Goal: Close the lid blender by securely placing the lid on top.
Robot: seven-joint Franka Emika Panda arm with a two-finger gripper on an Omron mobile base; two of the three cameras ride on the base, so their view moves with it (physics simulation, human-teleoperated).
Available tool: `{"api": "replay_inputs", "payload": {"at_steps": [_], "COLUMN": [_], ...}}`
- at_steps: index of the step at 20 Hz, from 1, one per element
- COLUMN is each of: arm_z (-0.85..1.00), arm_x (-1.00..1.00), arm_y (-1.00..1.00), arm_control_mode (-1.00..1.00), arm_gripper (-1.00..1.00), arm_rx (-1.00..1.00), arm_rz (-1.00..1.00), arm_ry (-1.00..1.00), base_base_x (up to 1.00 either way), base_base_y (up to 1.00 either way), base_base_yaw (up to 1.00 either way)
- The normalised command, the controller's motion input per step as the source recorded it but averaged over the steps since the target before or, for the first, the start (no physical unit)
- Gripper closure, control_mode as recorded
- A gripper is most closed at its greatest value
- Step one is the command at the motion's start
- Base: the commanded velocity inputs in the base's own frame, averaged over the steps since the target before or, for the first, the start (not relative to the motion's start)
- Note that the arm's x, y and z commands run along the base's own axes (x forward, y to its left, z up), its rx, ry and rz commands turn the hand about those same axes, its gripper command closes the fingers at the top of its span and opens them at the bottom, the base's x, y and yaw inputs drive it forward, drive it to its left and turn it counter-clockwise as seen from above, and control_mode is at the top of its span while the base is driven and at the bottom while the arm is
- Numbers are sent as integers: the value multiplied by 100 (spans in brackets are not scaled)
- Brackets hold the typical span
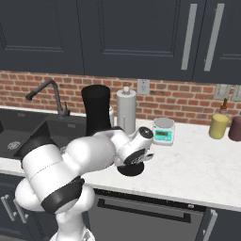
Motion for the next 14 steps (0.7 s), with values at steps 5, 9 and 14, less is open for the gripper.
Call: {"api": "replay_inputs", "payload": {"at_steps": [5, 9, 14], "arm_z": [-14, -17, -29], "arm_x": [16, 14, 2], "arm_y": [-11, -6, 0], "arm_control_mode": [-100, -100, -100], "arm_gripper": [-100, -100, -100], "arm_rx": [0, 0, 0], "arm_rz": [5, 5, 5], "arm_ry": [3, 2, 0], "base_base_x": [0, 0, 0], "base_base_y": [0, 0, 0], "base_base_yaw": [0, 0, 0]}}
